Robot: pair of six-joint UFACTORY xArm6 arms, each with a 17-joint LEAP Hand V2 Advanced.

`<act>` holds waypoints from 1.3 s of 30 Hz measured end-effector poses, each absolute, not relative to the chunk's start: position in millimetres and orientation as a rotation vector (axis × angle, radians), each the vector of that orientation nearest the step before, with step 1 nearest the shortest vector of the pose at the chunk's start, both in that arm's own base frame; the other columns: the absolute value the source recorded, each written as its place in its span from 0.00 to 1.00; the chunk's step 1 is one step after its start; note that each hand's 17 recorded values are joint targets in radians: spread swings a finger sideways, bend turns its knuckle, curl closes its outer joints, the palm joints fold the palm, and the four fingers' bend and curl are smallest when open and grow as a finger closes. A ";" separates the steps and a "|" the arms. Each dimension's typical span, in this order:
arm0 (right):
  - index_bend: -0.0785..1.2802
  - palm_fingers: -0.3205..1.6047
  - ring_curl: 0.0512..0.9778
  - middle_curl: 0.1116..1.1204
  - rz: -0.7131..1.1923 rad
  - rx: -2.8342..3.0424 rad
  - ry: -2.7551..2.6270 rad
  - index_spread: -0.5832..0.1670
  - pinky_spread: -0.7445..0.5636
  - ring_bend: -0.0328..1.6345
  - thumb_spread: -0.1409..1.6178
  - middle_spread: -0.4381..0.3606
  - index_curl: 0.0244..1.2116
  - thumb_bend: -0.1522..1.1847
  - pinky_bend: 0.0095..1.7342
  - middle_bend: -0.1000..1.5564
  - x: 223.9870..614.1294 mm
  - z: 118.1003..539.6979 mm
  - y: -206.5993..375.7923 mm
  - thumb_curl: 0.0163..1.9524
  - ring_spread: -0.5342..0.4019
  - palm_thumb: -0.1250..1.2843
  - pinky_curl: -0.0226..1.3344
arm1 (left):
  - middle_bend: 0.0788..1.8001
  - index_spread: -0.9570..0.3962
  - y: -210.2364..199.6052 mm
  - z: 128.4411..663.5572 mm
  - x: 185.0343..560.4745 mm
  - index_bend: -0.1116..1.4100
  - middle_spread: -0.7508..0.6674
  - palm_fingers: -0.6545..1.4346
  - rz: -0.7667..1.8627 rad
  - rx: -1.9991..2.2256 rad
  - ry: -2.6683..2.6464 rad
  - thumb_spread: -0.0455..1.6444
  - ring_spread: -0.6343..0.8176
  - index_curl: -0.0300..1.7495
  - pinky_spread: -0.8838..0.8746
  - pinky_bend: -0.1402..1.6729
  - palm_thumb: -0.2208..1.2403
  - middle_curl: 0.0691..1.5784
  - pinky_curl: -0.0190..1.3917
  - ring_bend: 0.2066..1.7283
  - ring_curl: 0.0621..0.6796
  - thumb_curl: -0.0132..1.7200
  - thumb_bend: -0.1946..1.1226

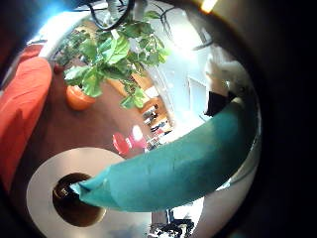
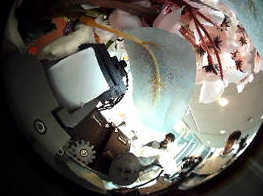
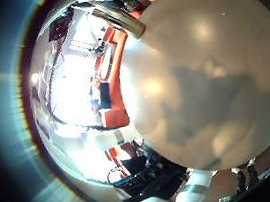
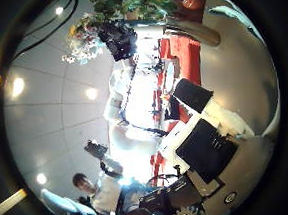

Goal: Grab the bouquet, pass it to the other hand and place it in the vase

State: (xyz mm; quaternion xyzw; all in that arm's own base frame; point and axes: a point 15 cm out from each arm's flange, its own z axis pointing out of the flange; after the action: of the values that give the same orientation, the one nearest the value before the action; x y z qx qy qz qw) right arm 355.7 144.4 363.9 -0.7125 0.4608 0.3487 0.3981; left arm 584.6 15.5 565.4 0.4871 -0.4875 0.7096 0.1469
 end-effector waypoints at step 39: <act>0.22 0.44 0.29 0.32 0.871 -1.802 1.164 0.31 0.85 0.53 0.65 0.39 0.37 0.10 0.31 0.31 355.7 364.3 140.7 0.26 0.39 0.64 0.19 | 0.05 0.71 73.4 522.9 538.3 0.14 0.93 0.24 1.889 1.473 -1.422 0.53 0.87 0.18 0.86 0.22 0.22 0.15 0.22 0.21 0.17 0.21 0.12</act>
State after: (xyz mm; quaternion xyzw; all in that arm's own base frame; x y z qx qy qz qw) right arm 355.7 140.7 364.3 -0.7127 0.4606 0.3445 0.4016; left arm 538.3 73.4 522.9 0.5203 -0.5024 0.6674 0.1772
